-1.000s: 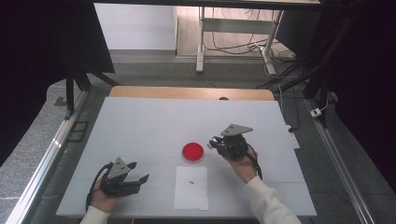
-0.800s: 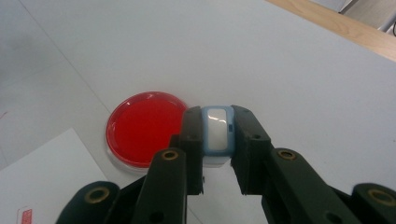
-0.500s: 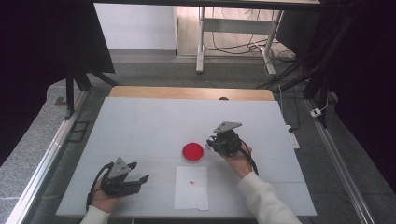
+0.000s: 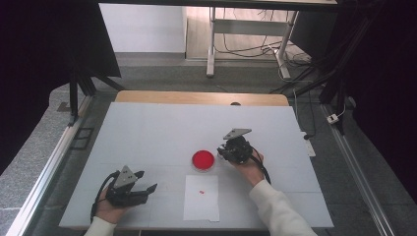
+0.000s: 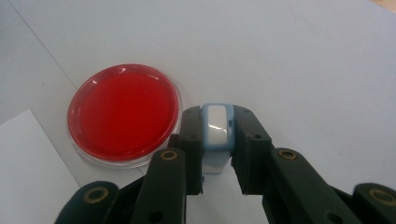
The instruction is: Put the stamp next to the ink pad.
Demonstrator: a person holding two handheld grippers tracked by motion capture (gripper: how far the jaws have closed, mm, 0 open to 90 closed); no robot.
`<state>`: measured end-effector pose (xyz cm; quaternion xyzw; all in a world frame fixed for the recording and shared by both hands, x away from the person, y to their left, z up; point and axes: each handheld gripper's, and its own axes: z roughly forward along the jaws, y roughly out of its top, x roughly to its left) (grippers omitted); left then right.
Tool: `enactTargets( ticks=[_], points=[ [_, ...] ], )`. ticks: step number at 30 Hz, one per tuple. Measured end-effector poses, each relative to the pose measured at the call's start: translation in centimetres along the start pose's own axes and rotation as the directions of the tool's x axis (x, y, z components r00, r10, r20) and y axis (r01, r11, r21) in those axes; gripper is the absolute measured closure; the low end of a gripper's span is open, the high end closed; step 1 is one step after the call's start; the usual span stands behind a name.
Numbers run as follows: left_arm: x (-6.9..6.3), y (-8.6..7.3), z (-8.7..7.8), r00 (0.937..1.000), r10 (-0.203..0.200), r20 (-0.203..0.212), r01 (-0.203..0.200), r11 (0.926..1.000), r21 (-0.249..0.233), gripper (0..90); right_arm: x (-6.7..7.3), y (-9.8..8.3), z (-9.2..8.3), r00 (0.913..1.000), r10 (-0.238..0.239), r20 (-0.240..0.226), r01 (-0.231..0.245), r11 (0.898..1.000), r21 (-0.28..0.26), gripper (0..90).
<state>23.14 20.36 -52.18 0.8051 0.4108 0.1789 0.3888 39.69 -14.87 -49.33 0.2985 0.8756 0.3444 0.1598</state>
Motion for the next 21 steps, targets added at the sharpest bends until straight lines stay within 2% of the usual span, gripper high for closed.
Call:
enactTargets(
  ticks=[2, 7, 12, 17, 21],
  points=[
    [0.0, 0.0, 0.0, 1.0, 0.002, 0.0, -0.002, 1.0, 0.0, 32.3, 0.0, 0.0, 0.0, 1.0, 0.005, -0.001, -0.005, 1.0, 0.001, 72.4],
    [0.0, 0.0, 0.0, 1.0, -0.001, 0.002, 0.001, 1.0, -0.001, 32.3, 0.1, -0.1, 0.1, 0.9999, 0.013, 0.01, -0.013, 1.0, -0.002, 59.5],
    [0.1, 0.0, 0.0, 1.0, -0.002, 0.0, 0.002, 1.0, -0.002, 32.3, -0.1, -0.1, -0.4, 0.9991, 0.042, 0.01, -0.041, 0.998, -0.042, 45.4],
    [0.1, 0.0, 0.0, 1.0, -0.001, -0.001, 0.001, 1.0, -0.006, 32.3, -0.4, -0.2, -1.2, 0.9984, 0.057, 0.005, -0.056, 0.994, -0.09, 40.3],
    [0.1, 0.0, 0.0, 1.0, 0.0, 0.001, 0.0, 1.0, -0.007, 32.4, -0.3, -0.4, -1.9, 0.9988, 0.049, 0.005, -0.048, 0.99, -0.132, 39.3]
  ],
)
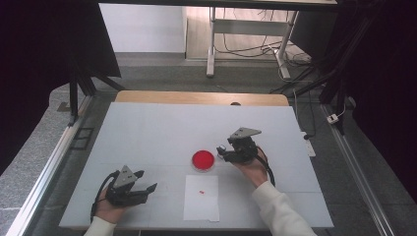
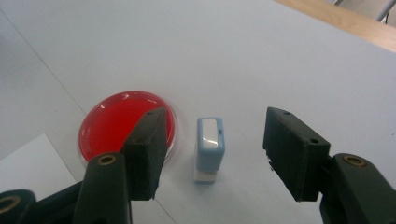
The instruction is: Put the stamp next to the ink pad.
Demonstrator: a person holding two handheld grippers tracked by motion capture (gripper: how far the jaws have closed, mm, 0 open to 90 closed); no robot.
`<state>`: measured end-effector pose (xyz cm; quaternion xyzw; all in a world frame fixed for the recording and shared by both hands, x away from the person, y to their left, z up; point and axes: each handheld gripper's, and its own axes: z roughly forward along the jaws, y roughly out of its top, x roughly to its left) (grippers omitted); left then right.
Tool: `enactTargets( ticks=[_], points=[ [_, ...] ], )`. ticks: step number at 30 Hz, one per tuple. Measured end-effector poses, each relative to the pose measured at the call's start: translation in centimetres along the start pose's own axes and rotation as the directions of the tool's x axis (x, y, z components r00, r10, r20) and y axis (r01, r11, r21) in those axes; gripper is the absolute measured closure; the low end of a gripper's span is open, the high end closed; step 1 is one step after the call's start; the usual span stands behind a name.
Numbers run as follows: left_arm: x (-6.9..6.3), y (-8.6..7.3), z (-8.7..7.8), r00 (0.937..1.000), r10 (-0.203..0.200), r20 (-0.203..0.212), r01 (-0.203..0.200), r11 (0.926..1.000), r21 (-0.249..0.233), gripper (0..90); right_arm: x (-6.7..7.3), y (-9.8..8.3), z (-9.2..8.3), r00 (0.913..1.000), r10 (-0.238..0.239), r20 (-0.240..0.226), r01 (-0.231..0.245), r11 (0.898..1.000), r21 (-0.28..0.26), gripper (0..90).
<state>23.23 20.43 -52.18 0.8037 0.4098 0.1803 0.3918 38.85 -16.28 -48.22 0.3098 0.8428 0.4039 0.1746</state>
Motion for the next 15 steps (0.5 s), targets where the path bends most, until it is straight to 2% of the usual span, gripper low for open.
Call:
enactTargets(
  ticks=[8, 15],
  points=[
    [0.0, 0.1, 0.1, 1.0, 0.008, 0.002, -0.008, 1.0, 0.0, 32.4, 0.1, -0.5, -1.6, 0.9999, -0.014, 0.001, 0.014, 0.998, -0.056, 38.9],
    [0.2, 0.0, 0.1, 1.0, 0.006, 0.001, -0.006, 1.0, -0.001, 32.4, -0.2, -1.2, -3.1, 0.9999, -0.011, 0.008, 0.012, 0.997, -0.077, 38.9]
  ],
)
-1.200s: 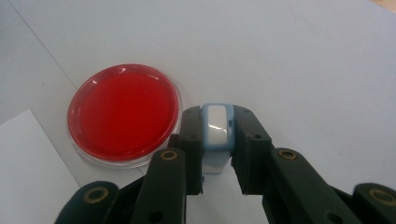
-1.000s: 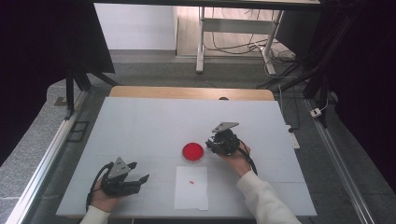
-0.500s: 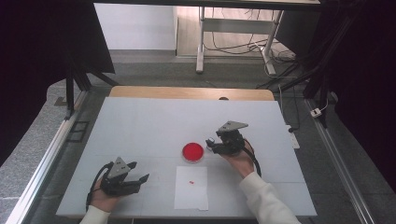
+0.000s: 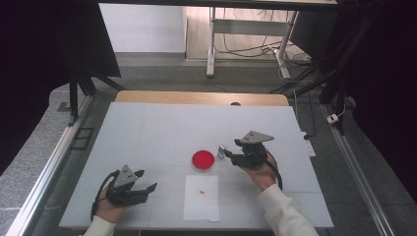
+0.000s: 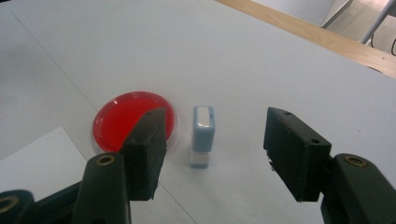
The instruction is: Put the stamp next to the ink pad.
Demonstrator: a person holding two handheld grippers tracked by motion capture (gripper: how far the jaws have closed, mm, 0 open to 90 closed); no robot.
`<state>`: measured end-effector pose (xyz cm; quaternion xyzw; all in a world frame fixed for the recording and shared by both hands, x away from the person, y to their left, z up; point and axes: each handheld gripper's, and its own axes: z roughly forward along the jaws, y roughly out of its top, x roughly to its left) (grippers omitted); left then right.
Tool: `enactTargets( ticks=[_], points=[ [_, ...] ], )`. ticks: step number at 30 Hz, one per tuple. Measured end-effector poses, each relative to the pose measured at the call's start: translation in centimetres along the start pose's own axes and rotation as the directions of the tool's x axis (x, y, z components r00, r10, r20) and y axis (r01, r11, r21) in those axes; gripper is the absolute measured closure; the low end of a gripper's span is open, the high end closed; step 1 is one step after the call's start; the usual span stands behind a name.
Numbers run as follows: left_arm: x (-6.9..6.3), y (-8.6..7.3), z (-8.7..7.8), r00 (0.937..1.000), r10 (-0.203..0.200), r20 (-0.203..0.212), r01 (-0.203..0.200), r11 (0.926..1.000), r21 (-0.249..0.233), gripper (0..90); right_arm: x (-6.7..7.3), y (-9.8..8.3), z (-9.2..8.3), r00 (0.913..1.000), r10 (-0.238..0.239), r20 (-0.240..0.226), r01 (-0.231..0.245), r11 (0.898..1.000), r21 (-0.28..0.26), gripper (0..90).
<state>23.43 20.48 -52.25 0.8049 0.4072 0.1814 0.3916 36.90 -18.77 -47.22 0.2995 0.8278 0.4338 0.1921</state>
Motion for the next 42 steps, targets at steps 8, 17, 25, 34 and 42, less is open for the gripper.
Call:
enactTargets(
  ticks=[8, 17, 25, 34, 42],
  points=[
    [0.2, 0.0, 0.0, 1.0, 0.0, 0.0, 0.0, 1.0, -0.001, 32.4, -0.1, -1.1, -1.5, 0.9998, -0.015, -0.016, 0.015, 1.0, -0.008, 38.7],
    [0.4, 0.1, 0.0, 0.9999, 0.011, 0.007, -0.01, 0.9999, -0.009, 32.4, 0.0, -3.8, -4.5, 0.9991, -0.032, -0.029, 0.031, 0.999, -0.042, 38.9],
    [0.6, 0.0, -0.1, 0.9999, 0.01, 0.008, -0.01, 0.9999, -0.014, 32.4, -0.6, -6.7, -7.5, 1.0, -0.008, -0.003, 0.008, 0.999, -0.054, 38.9],
    [0.5, 0.0, 0.1, 0.9999, 0.01, 0.002, -0.01, 0.9999, -0.005, 32.4, -1.6, -9.8, -10.2, 0.9999, 0.01, 0.009, -0.009, 0.999, -0.05, 38.6],
    [0.4, 0.0, 0.1, 0.9999, 0.012, 0.0, -0.012, 0.9999, 0.002, 32.4, -2.8, -11.4, -11.1, 0.9981, 0.049, 0.038, -0.047, 0.998, -0.042, 38.7]
  ],
)
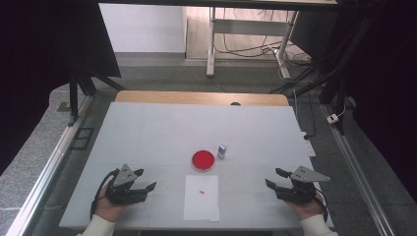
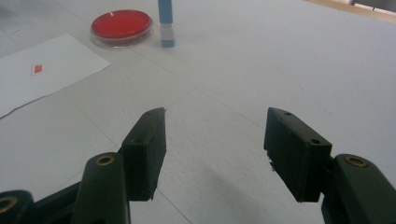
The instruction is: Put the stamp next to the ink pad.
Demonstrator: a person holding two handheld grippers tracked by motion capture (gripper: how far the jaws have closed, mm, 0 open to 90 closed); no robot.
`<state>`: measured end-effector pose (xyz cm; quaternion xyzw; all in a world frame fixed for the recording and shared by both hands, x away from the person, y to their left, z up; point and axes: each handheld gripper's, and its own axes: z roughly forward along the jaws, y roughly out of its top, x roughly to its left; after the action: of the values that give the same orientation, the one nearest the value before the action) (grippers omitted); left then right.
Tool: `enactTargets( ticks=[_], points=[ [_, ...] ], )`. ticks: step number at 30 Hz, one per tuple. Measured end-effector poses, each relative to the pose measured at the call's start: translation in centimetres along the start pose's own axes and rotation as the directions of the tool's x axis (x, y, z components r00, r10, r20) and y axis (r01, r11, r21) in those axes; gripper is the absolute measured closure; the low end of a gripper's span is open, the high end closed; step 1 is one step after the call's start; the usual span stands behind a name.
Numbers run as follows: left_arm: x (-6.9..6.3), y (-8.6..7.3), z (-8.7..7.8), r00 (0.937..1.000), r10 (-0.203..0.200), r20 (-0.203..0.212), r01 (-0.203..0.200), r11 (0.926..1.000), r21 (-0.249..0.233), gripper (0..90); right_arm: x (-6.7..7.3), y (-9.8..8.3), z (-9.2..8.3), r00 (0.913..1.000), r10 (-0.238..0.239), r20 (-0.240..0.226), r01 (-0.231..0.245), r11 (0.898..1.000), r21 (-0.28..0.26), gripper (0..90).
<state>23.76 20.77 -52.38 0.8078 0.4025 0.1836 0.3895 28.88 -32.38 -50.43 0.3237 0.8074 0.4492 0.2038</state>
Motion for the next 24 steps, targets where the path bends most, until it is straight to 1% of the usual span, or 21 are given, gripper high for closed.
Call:
enactTargets(
  ticks=[3, 8, 20, 24],
  points=[
    [0.02, -0.03, 0.03, 1.0, 0.002, 0.0, -0.002, 1.0, 0.003, 32.4, -0.31, -0.22, 0.23, 0.9998, 0.019, -0.011, -0.019, 1.0, -0.001, 38.7],
    [-0.01, -0.06, -0.01, 1.0, 0.004, -0.003, -0.004, 1.0, 0.004, 32.4, -0.02, -0.15, 0.46, 0.9998, 0.001, -0.02, -0.001, 1.0, 0.003, 38.7],
    [-0.08, -0.08, 0.05, 1.0, 0.005, -0.004, -0.005, 1.0, 0.007, 32.3, 0.12, -0.05, 0.5, 0.9998, -0.006, -0.017, 0.006, 1.0, -0.001, 38.8],
    [-0.08, -0.09, 0.07, 1.0, 0.006, -0.004, -0.006, 1.0, 0.008, 32.3, 0.09, -0.03, 0.49, 0.9997, -0.007, -0.023, 0.006, 1.0, -0.004, 38.7]
  ],
)
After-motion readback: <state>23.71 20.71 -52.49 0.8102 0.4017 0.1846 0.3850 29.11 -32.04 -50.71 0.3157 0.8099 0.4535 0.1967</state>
